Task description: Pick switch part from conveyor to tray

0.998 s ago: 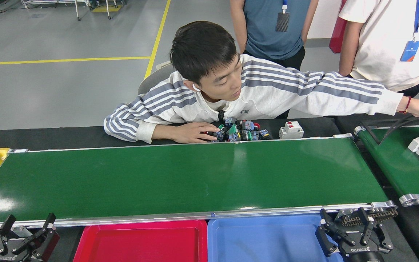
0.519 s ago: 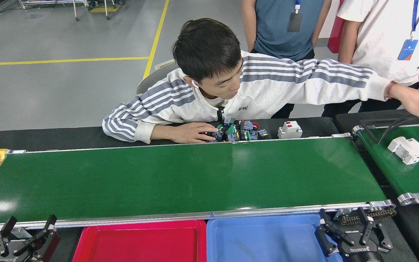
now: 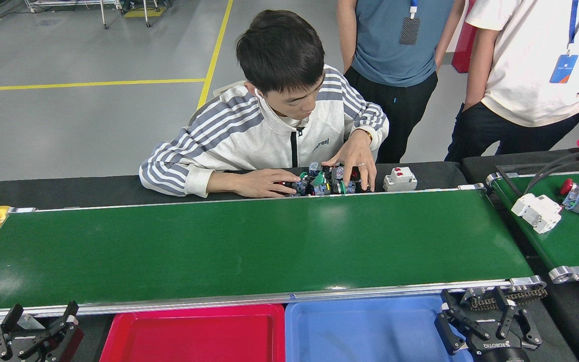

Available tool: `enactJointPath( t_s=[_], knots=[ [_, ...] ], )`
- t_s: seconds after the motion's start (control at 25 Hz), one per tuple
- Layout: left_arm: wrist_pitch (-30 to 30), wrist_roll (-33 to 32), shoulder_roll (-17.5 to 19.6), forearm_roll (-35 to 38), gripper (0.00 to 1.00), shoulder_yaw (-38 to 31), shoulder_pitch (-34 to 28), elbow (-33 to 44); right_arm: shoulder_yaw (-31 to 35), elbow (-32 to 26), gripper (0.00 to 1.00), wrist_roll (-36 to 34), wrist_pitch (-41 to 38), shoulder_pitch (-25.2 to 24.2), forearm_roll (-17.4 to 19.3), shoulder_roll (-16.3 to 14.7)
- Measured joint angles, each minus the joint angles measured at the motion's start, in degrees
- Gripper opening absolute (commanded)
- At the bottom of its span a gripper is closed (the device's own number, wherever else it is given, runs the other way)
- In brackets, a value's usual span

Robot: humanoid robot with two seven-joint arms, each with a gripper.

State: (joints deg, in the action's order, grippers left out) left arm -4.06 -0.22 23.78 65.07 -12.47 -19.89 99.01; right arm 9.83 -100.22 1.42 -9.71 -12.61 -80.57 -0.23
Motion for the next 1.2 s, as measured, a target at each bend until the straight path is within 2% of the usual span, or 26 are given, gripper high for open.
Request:
enactJointPath(
  t_s=[0.68, 1.0, 1.2],
  knots=[
    [0.0, 0.0, 0.0, 0.0, 1.00, 0.1, 0.0, -0.1, -2.8, 0.8, 0.99, 0.1, -0.1, 2.7, 0.0, -0.1],
    [0.0, 0.0, 0.0, 0.1, 1.00, 0.1, -0.1, -0.1, -2.8, 10.4, 0.99, 2.7, 3.8, 12.1, -0.4, -0.3],
    [0.0, 0.0, 0.0, 0.1, 1.00, 0.1, -0.1, -0.1, -2.9, 20.5, 0.99, 3.3, 7.4, 20.2, -0.3, -1.4]
  ],
)
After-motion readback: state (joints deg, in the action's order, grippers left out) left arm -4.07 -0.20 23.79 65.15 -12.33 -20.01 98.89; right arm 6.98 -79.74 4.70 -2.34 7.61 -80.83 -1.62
